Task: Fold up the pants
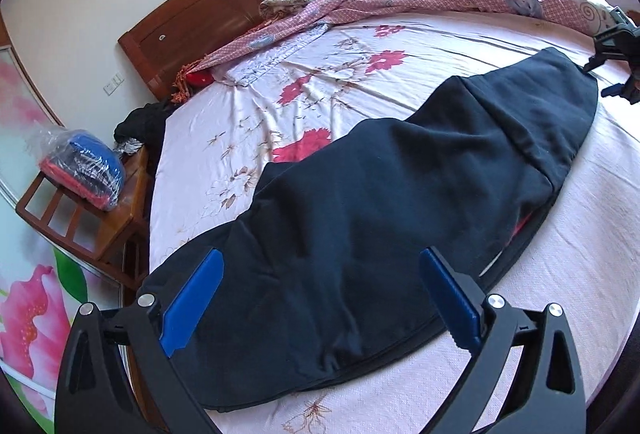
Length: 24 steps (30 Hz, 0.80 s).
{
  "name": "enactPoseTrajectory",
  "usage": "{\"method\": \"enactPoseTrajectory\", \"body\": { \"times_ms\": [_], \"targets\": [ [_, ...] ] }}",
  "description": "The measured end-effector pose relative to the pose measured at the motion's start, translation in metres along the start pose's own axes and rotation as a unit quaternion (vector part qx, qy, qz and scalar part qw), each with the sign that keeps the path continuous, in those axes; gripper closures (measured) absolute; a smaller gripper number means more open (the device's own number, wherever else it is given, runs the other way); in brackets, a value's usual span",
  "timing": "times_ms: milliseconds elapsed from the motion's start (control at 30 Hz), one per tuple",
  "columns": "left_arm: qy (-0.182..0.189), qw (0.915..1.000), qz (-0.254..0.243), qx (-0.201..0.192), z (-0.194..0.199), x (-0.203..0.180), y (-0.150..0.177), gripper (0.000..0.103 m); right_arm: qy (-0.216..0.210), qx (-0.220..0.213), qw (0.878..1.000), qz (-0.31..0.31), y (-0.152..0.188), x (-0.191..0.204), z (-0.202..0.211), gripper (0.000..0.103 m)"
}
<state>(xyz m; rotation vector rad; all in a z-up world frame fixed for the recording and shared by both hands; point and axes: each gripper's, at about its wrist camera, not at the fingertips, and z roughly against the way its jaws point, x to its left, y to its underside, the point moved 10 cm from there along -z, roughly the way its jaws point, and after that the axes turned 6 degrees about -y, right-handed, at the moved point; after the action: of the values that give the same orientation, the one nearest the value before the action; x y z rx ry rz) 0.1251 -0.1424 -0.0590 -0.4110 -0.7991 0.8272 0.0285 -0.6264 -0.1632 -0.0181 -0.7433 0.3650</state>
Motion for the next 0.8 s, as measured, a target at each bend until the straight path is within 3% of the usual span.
{"method": "enactPoseTrajectory", "body": {
  "times_ms": [167,367,567,667,800],
  "targets": [
    [-0.005,1.0000,-0.005,-0.004,0.002,-0.001,-0.001,0.004,-0.047,-0.013,0.999,-0.022,-0.006,-0.005,-0.001,0.047],
    [0.005,0.9999,-0.006,0.007,-0.003,-0.007,-0.002,0.004,-0.045,-0.031,0.998,0.014,-0.016,0.005,-0.014,0.047],
    [0.007,0.9997,-0.017,-0.014,0.006,-0.015,-0.011,0.004,-0.097,-0.052,0.993,0.035,-0.022,0.020,-0.013,0.050],
    [0.011,0.9997,-0.017,-0.016,0.007,-0.015,-0.014,0.004,-0.090,-0.040,0.995,0.026,-0.021,0.011,-0.023,0.050],
    [0.006,0.9999,-0.012,-0.005,0.005,-0.005,-0.011,0.004,-0.079,-0.052,0.995,0.030,-0.021,0.010,-0.024,0.083]
  ]
}}
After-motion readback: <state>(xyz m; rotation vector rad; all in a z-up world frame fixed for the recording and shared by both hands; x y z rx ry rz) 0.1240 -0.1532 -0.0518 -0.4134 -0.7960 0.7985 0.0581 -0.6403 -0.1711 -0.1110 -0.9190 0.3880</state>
